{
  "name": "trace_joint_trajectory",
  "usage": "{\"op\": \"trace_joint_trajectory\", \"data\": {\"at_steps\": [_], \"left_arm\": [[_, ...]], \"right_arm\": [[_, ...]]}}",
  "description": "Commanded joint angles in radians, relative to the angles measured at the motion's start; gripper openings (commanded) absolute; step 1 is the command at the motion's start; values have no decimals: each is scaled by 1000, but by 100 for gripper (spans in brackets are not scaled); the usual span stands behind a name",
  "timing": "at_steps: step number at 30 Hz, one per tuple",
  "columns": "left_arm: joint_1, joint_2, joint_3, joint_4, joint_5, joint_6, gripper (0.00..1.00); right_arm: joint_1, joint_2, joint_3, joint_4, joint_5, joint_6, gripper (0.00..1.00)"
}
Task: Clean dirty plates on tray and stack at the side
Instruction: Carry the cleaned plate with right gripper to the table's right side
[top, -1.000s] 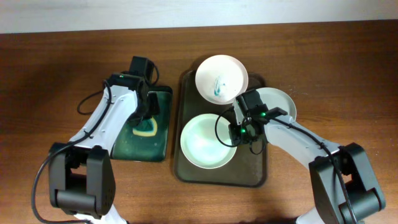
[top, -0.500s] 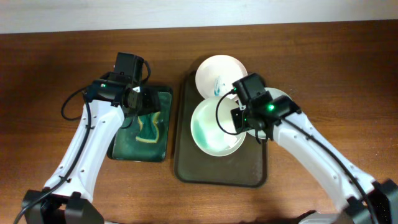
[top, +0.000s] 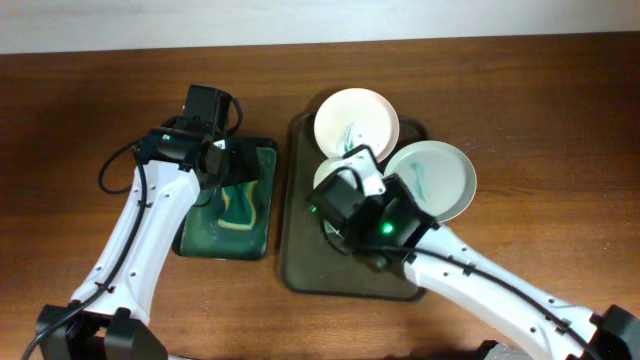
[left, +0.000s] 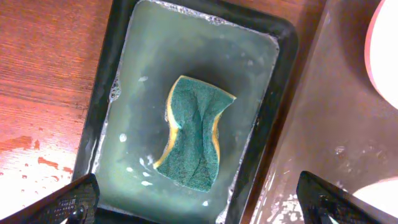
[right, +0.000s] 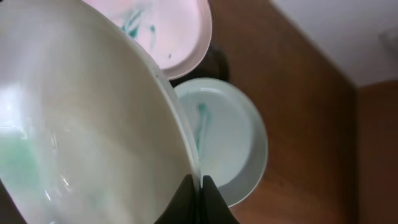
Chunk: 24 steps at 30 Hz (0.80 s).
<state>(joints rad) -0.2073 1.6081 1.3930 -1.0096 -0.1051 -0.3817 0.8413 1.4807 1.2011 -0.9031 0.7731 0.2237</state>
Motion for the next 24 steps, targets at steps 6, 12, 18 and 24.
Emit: {"op": "trace_joint_trajectory", "data": {"at_steps": [6, 12, 18, 24], "left_arm": [[-1, -10, 10, -2, 3, 6, 99], [-1, -10, 10, -2, 3, 6, 99], [-1, -10, 10, -2, 3, 6, 100], [-1, -10, 10, -2, 3, 6, 99]], "right_arm": [[63, -10, 19, 2, 163, 20, 4], [63, -10, 19, 1, 163, 20, 4], [63, -10, 19, 2, 163, 20, 4], [63, -10, 19, 2, 163, 20, 4]]}}
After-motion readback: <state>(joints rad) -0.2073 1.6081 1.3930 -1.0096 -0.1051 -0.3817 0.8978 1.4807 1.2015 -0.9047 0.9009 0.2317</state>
